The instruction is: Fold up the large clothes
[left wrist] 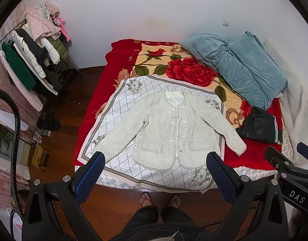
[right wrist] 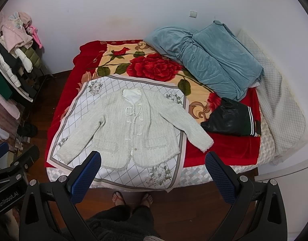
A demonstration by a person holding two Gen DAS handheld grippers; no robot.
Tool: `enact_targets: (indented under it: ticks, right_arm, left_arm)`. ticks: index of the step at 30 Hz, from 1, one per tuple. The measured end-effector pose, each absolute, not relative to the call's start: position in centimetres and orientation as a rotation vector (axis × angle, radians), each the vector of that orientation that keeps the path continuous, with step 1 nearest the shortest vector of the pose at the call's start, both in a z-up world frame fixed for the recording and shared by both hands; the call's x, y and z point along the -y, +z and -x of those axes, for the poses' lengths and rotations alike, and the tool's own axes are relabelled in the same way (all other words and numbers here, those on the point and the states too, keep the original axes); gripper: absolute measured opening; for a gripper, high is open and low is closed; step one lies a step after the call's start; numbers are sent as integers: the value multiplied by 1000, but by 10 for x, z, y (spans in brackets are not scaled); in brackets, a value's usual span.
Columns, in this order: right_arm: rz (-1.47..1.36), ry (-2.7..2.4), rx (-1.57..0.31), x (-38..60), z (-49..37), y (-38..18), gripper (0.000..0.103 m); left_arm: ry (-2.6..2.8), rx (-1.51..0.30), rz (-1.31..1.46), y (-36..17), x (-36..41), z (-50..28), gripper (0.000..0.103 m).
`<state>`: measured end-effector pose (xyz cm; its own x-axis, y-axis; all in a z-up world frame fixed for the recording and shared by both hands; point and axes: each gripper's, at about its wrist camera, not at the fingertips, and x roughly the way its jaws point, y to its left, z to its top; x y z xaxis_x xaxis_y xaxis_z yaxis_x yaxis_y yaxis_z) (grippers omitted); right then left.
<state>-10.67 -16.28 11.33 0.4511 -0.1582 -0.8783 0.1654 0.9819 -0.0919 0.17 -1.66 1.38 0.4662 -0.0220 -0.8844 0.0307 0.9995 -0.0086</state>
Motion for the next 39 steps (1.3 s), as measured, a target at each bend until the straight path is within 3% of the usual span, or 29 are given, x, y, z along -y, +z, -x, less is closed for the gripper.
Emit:
enact_targets:
  ticks: [39]
  right_arm:
    - [-6,-196,-1081,161,111,121,103]
  left_arm:
    - [-42,-1077,-1,16,17,3,103]
